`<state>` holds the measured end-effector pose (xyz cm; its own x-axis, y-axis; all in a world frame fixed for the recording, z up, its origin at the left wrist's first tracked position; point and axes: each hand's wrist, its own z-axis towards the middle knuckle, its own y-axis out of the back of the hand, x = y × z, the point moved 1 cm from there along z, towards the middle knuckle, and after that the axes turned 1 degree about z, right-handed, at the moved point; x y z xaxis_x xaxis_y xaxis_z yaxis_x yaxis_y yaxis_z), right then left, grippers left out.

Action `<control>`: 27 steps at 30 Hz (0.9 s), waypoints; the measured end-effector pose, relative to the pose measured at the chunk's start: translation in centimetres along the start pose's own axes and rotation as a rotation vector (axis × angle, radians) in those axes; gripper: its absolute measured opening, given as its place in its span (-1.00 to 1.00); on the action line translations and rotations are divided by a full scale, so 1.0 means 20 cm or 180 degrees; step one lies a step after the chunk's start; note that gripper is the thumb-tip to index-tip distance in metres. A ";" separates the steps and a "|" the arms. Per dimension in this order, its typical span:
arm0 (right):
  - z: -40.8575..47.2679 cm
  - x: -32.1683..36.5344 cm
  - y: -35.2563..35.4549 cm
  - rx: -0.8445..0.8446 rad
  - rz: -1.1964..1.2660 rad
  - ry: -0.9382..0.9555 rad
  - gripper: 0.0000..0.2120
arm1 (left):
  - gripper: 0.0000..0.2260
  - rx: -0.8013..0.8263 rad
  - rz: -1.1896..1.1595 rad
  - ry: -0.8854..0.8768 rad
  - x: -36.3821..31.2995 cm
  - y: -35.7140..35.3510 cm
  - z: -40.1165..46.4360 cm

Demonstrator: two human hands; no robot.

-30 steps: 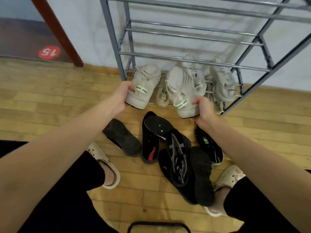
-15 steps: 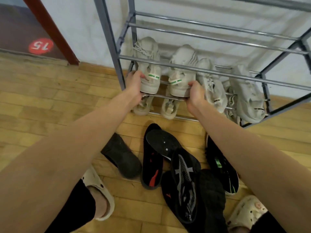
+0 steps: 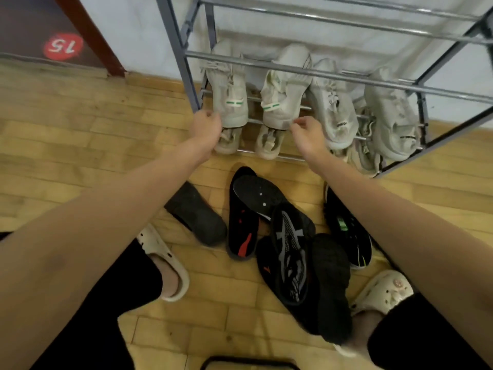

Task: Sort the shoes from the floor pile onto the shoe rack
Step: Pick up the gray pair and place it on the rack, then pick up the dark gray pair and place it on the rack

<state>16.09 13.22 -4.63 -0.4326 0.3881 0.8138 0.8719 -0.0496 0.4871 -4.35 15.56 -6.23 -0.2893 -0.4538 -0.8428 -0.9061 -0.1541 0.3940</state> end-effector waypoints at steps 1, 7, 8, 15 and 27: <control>-0.05 -0.03 0.00 0.0057 -0.0110 0.0024 -0.67 | -0.69 0.0021 0.0074 0.0029 0.02 0.02 -0.04; -0.35 -0.30 -0.06 0.0730 -0.1243 0.0096 -0.64 | -0.91 0.0309 0.0351 0.0318 0.28 0.08 -0.29; -0.39 -0.35 -0.08 0.0846 -0.1387 0.0066 -0.64 | -0.90 0.0275 0.0400 0.0382 0.33 0.09 -0.33; -0.60 -0.65 -0.15 0.1567 -0.2103 0.0126 -0.64 | -0.48 0.0933 0.1503 0.1312 0.76 0.04 -0.52; -0.66 -0.77 -0.34 0.1478 -0.2231 0.0475 -0.58 | 0.00 -0.0026 0.1221 0.2073 0.92 -0.04 -0.41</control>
<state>13.88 -4.54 -16.33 -0.9045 0.0614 0.4220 0.3831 0.5518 0.7408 -6.34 0.08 -19.00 -0.3408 -0.9035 -0.2600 -0.7755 0.1138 0.6210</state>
